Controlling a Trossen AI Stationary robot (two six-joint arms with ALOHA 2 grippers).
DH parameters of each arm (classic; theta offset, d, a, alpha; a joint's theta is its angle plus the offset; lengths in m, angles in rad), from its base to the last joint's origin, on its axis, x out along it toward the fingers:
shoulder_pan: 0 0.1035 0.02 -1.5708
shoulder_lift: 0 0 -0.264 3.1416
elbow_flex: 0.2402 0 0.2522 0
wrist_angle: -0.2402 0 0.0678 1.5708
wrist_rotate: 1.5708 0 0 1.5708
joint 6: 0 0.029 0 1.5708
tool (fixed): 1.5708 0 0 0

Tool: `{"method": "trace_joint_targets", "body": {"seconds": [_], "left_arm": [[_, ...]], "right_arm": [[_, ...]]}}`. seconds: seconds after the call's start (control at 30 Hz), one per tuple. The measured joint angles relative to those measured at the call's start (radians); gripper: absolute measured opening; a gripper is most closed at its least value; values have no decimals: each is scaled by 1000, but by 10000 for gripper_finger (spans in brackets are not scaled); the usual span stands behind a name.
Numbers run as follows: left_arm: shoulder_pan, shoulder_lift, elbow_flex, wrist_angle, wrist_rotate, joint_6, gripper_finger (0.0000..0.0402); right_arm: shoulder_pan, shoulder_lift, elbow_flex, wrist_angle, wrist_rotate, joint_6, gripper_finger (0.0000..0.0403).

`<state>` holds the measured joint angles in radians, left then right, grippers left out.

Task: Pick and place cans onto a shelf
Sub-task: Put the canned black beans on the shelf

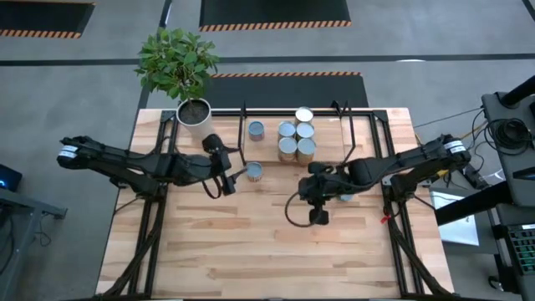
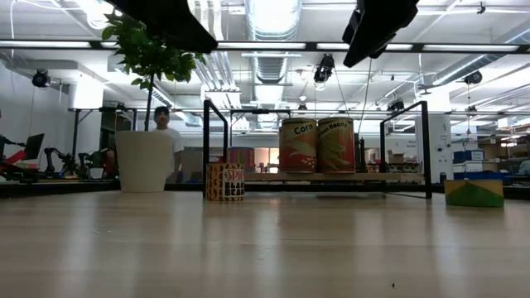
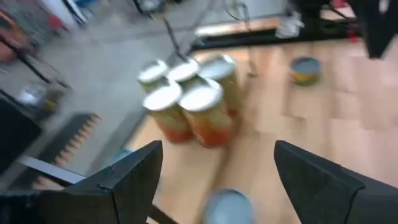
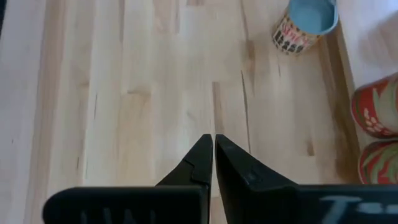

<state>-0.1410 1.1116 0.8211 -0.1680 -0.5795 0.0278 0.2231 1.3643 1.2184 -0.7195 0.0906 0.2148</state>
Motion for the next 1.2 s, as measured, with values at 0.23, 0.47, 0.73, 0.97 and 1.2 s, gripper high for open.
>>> {"method": "trace_joint_targets", "body": {"seconds": [0.23, 0.47, 0.73, 0.97, 1.2], "left_arm": [[-52, 113, -34, -34, 98, -220, 290], [-93, 318, -70, 26, 31, -396, 290], [-94, 482, -70, 51, -126, -466, 290], [-93, 565, -70, 125, -230, -572, 290], [-92, 674, -70, 204, -315, -669, 290]], "right_arm": [[62, -50, -91, 100, 159, -81, 9], [65, -194, -307, 392, 185, -196, 9], [65, -380, -466, 667, 201, -345, 9], [65, -461, -473, 693, 201, -445, 9], [65, -489, -473, 696, 201, -489, 9]]}}
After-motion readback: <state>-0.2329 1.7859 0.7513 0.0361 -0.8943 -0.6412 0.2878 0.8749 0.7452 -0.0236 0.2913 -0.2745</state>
